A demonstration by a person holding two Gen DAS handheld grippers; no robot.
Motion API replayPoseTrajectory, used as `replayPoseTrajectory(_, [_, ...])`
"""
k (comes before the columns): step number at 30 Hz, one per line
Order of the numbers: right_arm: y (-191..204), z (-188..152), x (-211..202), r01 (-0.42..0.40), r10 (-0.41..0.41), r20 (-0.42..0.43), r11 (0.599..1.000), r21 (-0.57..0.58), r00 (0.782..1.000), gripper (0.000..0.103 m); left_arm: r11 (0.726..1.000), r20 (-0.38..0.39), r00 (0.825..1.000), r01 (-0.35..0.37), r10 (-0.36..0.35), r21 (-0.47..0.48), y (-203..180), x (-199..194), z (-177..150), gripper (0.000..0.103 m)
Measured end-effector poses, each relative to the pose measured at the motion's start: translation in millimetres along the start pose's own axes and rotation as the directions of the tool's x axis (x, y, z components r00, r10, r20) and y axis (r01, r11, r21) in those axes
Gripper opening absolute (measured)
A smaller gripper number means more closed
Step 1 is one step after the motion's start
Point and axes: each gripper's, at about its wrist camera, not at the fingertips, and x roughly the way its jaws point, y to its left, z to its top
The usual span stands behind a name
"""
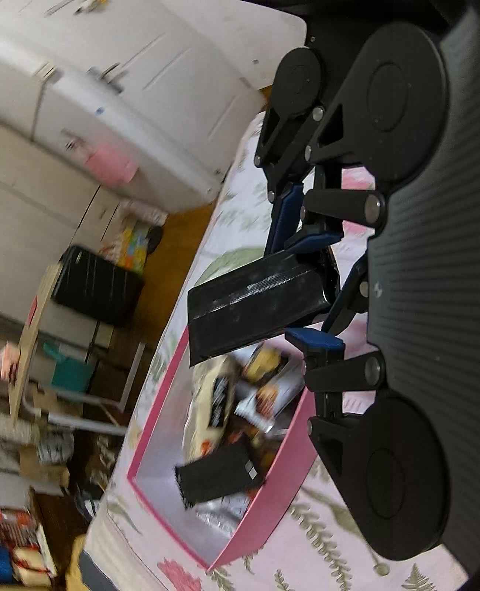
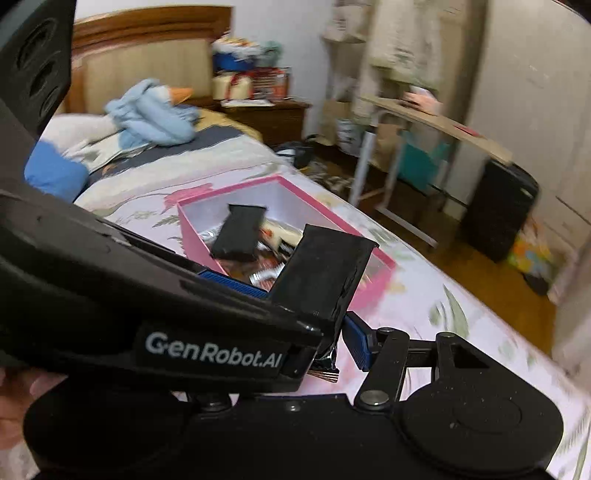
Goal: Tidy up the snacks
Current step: 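Carry the black pack with both tools over the pink box, then open both tools to drop the black pack into the box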
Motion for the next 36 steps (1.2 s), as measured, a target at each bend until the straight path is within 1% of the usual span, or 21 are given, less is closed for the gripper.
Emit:
replayPoseTrajectory(2, [3.0, 13.3, 15.9, -0.011, 0.011, 0.001, 0.998, -0.066, 1.0, 0.063, 1.0, 0.01, 1.0, -0.007, 0.008, -0.024, 16.5, 7.9, 13.2, 0.042])
replayPoseTrajectory(5, [8.2, 31.2, 39.6, -0.032, 0.033, 0.005, 0.985, -0.169, 0.999, 0.063, 0.997, 0.004, 0.999, -0.04, 0.04, -0.065, 39.1, 20.9, 29.1, 0.042])
replayPoseTrajectory(8, [7.2, 45.9, 65.6, -0.075, 0.08, 0.011, 0.972, -0.224, 0.997, 0.062, 0.991, -0.003, 0.996, -0.084, 0.085, -0.105, 59.3, 34.2, 40.1, 0.042])
replayPoseTrajectory(9, [6.4, 48.1, 73.4, -0.092, 0.098, 0.015, 0.967, -0.237, 0.995, 0.062, 0.987, -0.011, 0.995, -0.097, 0.097, -0.128, 66.5, 38.7, 43.5, 0.042])
replayPoseTrajectory(11, [6.9, 50.0, 88.1, -0.117, 0.13, 0.024, 0.946, -0.302, 0.991, 0.062, 0.965, -0.04, 0.993, -0.12, 0.113, -0.233, 84.0, 43.9, 45.9, 0.048])
replayPoseTrajectory(12, [7.6, 48.9, 91.9, -0.11, 0.13, 0.036, 0.936, -0.333, 0.991, 0.065, 0.953, -0.033, 0.993, -0.117, 0.112, -0.278, 90.2, 44.8, 45.7, 0.051])
replayPoseTrajectory(13, [6.8, 47.2, 95.6, -0.091, 0.115, 0.052, 0.935, -0.344, 0.992, 0.071, 0.952, -0.021, 0.994, -0.107, 0.106, -0.286, 92.5, 46.5, 45.5, 0.053])
replayPoseTrajectory(14, [5.1, 45.9, 98.0, -0.079, 0.104, 0.053, 0.935, -0.344, 0.993, 0.072, 0.954, -0.025, 0.994, -0.112, 0.109, -0.277, 93.5, 49.3, 44.8, 0.053])
replayPoseTrajectory(15, [2.2, 43.1, 97.8, -0.08, 0.103, 0.053, 0.94, -0.332, 0.993, 0.072, 0.955, -0.034, 0.992, -0.125, 0.12, -0.269, 94.2, 52.6, 43.7, 0.053])
replayPoseTrajectory(17, [-4.1, 38.7, 97.0, -0.095, 0.109, 0.03, 0.953, -0.288, 0.994, 0.072, 0.958, -0.046, 0.992, -0.126, 0.118, -0.259, 95.4, 58.1, 40.1, 0.053])
replayPoseTrajectory(19, [-7.1, 32.9, 92.8, -0.085, 0.093, 0.02, 0.962, -0.259, 0.995, 0.072, 0.963, -0.05, 0.992, -0.121, 0.112, -0.241, 93.5, 62.3, 35.8, 0.053])
replayPoseTrajectory(23, [-11.3, 18.8, 77.9, -0.063, 0.068, 0.02, 0.985, -0.163, 0.998, 0.072, 0.981, -0.036, 0.992, -0.124, 0.12, -0.152, 82.9, 60.2, 28.1, 0.053])
replayPoseTrajectory(24, [-14.0, 12.8, 72.9, -0.057, 0.06, 0.022, 0.991, -0.121, 0.998, 0.072, 0.984, -0.038, 0.993, -0.119, 0.115, -0.135, 79.5, 57.1, 26.2, 0.053])
replayPoseTrajectory(26, [-19.0, 4.1, 68.4, -0.048, 0.049, 0.008, 0.996, -0.072, 0.999, 0.072, 0.989, -0.03, 0.994, -0.111, 0.108, -0.099, 72.7, 47.4, 24.3, 0.053])
replayPoseTrajectory(29, [-26.8, -10.8, 49.4, -0.017, 0.016, -0.008, 0.999, -0.036, 1.0, 0.072, 0.995, -0.014, 0.996, -0.092, 0.091, -0.048, 62.8, 28.7, 21.8, 0.053])
replayPoseTrajectory(31, [-34.8, -18.4, 32.7, 0.012, -0.012, 0.013, 1.0, 0.008, 1.0, 0.072, 0.997, -0.009, 0.997, -0.077, 0.077, -0.015, 57.3, 16.3, 18.5, 0.053])
replayPoseTrajectory(33, [-44.9, -24.5, 15.3, 0.046, -0.05, 0.037, 0.994, 0.098, 0.998, 0.072, 0.997, -0.006, 0.997, -0.075, 0.076, 0.018, 52.4, 4.9, 13.6, 0.053])
replayPoseTrajectory(36, [-51.4, -41.2, -12.6, 0.093, -0.109, 0.06, 0.969, 0.228, 0.992, 0.072, 0.994, 0.004, 0.997, -0.073, 0.073, 0.079, 41.8, -10.4, 6.6, 0.053])
